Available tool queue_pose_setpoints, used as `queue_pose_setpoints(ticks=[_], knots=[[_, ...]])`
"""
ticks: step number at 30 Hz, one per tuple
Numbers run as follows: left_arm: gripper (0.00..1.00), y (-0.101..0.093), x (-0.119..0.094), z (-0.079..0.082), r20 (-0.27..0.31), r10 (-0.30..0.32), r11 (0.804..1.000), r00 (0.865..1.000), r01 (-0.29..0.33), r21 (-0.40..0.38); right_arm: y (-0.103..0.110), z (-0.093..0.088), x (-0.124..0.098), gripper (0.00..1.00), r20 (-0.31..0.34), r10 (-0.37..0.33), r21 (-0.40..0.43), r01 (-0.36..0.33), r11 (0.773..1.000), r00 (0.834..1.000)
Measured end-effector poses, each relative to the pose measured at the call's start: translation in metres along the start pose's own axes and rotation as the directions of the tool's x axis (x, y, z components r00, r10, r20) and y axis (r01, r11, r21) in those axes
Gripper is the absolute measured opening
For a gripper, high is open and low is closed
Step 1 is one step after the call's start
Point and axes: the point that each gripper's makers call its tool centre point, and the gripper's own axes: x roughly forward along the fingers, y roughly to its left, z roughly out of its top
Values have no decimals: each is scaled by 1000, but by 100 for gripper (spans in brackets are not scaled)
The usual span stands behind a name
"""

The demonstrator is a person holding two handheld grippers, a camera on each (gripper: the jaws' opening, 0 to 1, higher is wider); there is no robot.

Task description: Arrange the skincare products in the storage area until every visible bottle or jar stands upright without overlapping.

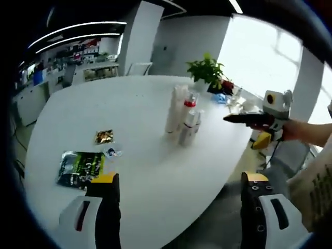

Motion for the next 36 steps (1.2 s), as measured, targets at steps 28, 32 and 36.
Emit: queue_pose_setpoints(ticks=[28,32,36], knots=[[97,17,-25,-9,33,119,988,992,-115,-102,3,-12,-3,93,-16,11,-1,-11,1000,1000],[97,21,-22,-7,43,125,983,991,-118,-138,-1,-12,-4,93,-18,3,3,-3,1000,1000],[97,30,-18,-9,39,157,974,987,-149,-172,-4,-15,-4,93,-25,-2,8,3,1000,1000]])
